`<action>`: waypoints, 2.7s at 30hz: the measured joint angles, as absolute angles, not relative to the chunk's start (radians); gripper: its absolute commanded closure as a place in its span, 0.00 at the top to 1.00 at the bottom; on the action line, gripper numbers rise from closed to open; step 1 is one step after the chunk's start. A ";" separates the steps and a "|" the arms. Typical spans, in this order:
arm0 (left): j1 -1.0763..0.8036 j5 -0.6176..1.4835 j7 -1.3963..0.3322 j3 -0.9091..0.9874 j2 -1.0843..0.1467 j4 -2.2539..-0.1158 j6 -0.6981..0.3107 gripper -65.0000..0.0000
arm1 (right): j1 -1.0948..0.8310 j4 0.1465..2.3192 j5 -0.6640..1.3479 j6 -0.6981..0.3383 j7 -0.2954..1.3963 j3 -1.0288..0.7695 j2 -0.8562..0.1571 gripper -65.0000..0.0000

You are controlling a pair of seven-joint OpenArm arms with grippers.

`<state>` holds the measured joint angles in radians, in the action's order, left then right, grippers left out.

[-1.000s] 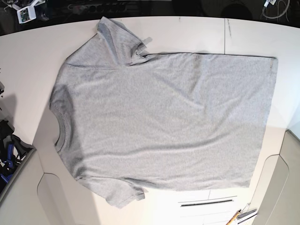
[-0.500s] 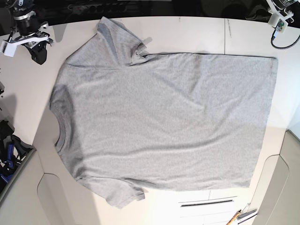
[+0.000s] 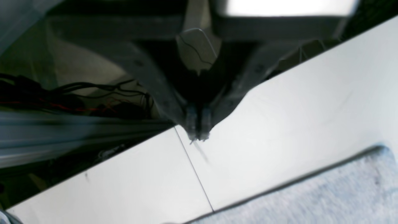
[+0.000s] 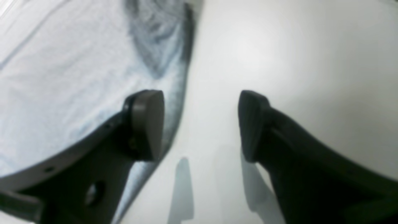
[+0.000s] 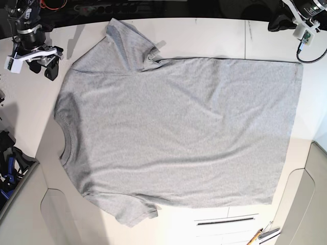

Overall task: Fold the T-shirt properly
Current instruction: 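Move both grippers to the shirt's shoulder corners and grasp them, then lift the shoulders and flip the shirt over, laying it flat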

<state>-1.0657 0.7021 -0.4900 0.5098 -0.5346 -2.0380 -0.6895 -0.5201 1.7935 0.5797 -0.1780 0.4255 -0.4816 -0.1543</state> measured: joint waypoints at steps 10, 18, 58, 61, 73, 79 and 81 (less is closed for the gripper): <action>-1.066 0.709 -0.490 0.510 -0.535 -2.037 -0.690 0.32 | -0.328 1.517 0.691 -0.271 0.570 -0.485 -0.155 0.57; -1.047 0.708 -0.494 0.510 -0.534 -2.037 -0.690 0.32 | -0.318 1.500 0.772 -0.316 0.649 -0.442 -0.128 0.57; -0.418 1.417 -0.994 0.656 -0.642 -1.006 -0.649 0.45 | -0.329 1.497 0.756 -0.348 0.719 -0.430 -0.127 0.00; -0.392 1.436 -0.990 0.589 -0.634 -1.007 -0.660 0.45 | -0.329 1.497 0.756 -0.348 0.719 -0.430 -0.127 0.00; -0.315 1.396 -0.990 0.527 -0.634 -1.010 -0.655 0.20 | -0.329 1.497 0.756 -0.348 0.719 -0.430 -0.127 0.00; -0.313 1.376 -1.012 0.577 -0.624 -1.008 -0.683 0.00 | -0.330 1.560 0.738 -0.415 0.855 -0.462 -0.126 0.00; -0.318 1.369 -1.029 0.619 -0.621 -1.007 -0.683 0.00 | -0.337 1.597 0.729 -0.419 0.905 -0.480 -0.125 0.00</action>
